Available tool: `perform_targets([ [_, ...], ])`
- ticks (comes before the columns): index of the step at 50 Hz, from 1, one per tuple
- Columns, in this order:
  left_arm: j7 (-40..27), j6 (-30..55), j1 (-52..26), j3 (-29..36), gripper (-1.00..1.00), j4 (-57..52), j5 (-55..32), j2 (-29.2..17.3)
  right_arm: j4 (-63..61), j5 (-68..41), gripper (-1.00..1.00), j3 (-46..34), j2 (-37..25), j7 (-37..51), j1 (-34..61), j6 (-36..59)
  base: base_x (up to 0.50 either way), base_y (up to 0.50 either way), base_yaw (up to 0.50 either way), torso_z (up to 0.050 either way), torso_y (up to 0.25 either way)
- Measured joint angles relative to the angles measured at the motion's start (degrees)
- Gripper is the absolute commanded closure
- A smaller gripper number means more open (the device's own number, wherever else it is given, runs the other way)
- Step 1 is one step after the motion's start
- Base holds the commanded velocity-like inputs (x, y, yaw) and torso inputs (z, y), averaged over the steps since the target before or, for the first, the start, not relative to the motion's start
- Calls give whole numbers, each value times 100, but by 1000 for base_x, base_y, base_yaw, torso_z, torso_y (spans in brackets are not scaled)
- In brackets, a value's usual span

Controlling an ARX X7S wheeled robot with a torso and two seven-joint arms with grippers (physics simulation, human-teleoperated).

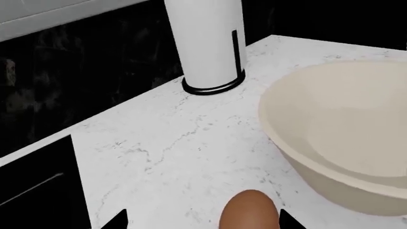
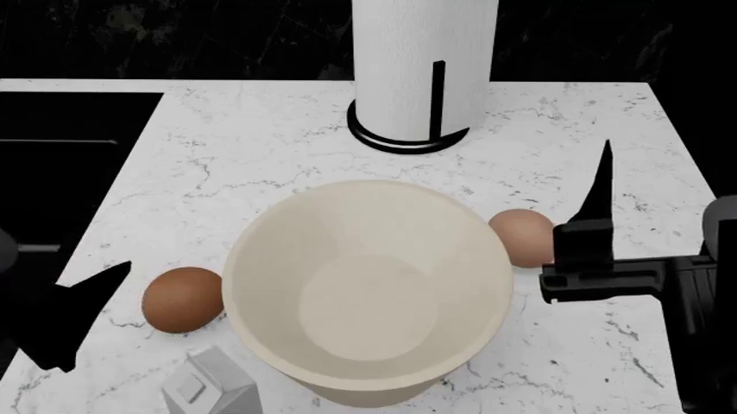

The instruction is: Place the eggs and milk next to the bowl.

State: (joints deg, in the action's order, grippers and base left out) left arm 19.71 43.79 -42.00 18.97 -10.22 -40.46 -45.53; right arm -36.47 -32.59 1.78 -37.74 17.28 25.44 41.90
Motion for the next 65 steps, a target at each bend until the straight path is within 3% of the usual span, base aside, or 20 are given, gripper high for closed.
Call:
perform_targets([
  [23,-1518,203,1049,-1977,-100,-1346,-1212,-284,-653,-501,-100,876,-375,229,-325,498,0,0,0,0,0],
  [47,-1959,-452,2528,-4275,-100,-2461,-1738,-255,-1911,-1935,-100,2511,-926,783,-838,1429,0,0,0,0,0],
  [57,-2087,-486,3311,-5362,-100,-3150,-2116,-127,-2159,-2764,-100,3199,-1711,1540,-1976,642,0,0,0,0,0],
  [65,-2118,-563,3825,-6321,-100,-3514,-2540,96,-2240,-2912,-100,4197,-2475,2257,-4214,-959,0,0,0,0,0],
])
